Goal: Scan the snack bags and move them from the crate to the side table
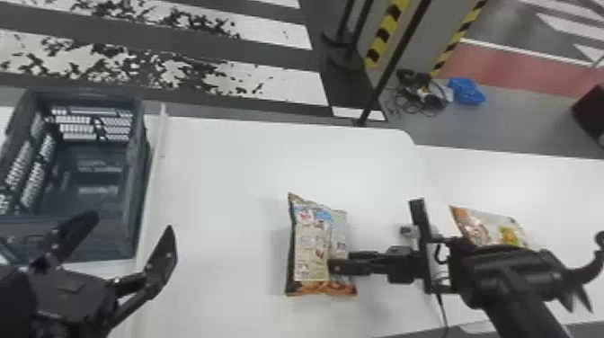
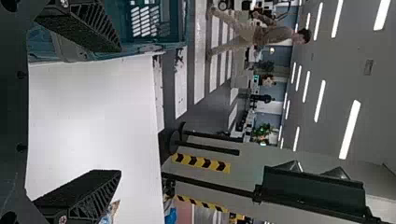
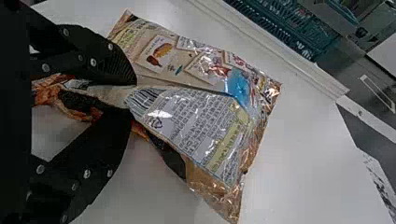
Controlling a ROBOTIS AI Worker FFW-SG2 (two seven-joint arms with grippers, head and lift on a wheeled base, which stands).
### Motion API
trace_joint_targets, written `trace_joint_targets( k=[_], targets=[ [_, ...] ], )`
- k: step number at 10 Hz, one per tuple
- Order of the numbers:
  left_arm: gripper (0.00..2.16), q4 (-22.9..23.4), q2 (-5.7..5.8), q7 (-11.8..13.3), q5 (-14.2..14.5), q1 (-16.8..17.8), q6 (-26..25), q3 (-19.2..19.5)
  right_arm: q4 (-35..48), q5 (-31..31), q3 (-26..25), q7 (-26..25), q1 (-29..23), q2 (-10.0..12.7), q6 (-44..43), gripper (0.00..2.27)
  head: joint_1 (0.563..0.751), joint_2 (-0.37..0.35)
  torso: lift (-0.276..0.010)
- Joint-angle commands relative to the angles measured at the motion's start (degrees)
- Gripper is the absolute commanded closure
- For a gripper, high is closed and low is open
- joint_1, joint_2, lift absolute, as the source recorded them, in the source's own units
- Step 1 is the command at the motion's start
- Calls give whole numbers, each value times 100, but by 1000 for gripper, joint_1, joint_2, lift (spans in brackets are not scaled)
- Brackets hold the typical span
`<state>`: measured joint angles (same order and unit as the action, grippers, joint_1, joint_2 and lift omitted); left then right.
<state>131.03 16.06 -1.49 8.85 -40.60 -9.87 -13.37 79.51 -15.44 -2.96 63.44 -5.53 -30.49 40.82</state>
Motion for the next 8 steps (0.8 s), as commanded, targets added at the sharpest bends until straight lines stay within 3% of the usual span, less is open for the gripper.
trace_joint_targets(
  k=[1, 5, 7, 8],
  targets=[
    [60, -104, -24, 0, 38, 105, -11, 1, 143, -99, -258, 2, -88, -27, -7, 2192, 695, -290, -87],
    [60, -201, -59, 0, 117, 395, -239, -51, 934, -802, -1497, -139, -211, -185, 379, 2192, 695, -319, -87],
    [60, -236, -50, 0, 135, 421, -257, -25, 583, -952, -2139, -825, 289, -256, 10, 2192, 695, -350, -87],
    [60, -236, -41, 0, 135, 421, -275, -7, 196, -943, -2253, -1607, 553, -273, -658, 2192, 695, -350, -87]
  ],
)
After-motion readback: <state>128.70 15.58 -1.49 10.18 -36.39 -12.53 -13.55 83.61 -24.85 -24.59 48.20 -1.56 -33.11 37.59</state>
